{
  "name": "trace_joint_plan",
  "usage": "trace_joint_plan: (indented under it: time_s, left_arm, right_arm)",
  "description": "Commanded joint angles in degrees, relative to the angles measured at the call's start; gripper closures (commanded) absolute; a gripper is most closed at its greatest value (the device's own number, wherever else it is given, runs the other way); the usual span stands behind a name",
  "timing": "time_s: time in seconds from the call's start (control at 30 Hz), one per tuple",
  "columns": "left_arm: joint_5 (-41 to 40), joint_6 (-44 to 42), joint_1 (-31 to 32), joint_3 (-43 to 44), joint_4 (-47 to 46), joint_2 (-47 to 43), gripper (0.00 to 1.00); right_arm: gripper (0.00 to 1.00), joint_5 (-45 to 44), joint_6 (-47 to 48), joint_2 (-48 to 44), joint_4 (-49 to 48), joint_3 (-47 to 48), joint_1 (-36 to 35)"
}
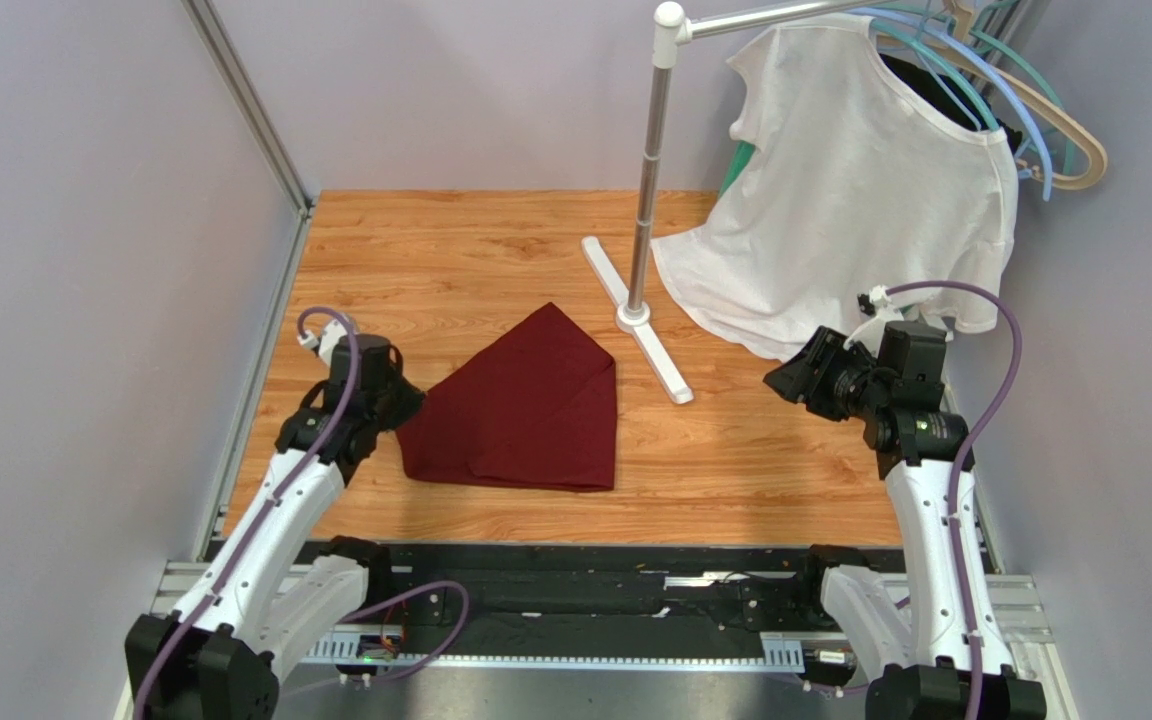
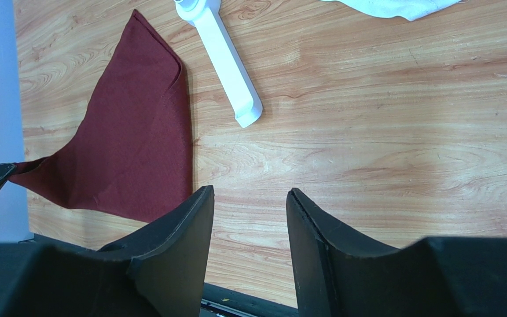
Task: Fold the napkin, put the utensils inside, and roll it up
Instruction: Fold the napkin at the center of the board.
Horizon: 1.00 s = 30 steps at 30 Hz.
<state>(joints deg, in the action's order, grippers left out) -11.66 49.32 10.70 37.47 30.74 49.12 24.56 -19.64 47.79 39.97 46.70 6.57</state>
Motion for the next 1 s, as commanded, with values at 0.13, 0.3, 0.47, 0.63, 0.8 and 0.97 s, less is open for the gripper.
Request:
trace_joint_plan:
  time_s: [0.13,0.3,0.47,0.63,0.8,0.97]
  left_arm:
    - [-6.26,4.38,16.71,7.78,-3.49,6.42,1.00]
    - [-9.08,4.38,26.71,12.26,-4.64,12.74,1.00]
    - [-9.43,3.77,31.75,15.26,-6.21,18.20,1.00]
    - [-10.66,1.84,36.40,17.54,-7.36,20.92,1.00]
    - [-9.44,-1.49,38.34,18.34,-10.87,23.65,1.00]
    - [-6.71,-5.55,40.44,20.62,-13.95,27.78,1.00]
  right_arm:
    - [0.52,-0.65,0.04,-1.56,-1.03,0.06,0.02]
    - [0.52,-1.00,0.04,-1.65,-0.85,-0.03,0.02]
    - [0.52,-1.09,0.13,-1.56,-0.68,-0.03,0.02]
    - [0.52,-1.18,0.21,-1.56,-0.68,0.06,0.02]
    - [0.52,-1.35,0.21,-1.56,-0.50,0.06,0.02]
    - [0.52,-1.35,0.21,-1.56,-0.33,0.15,0.02]
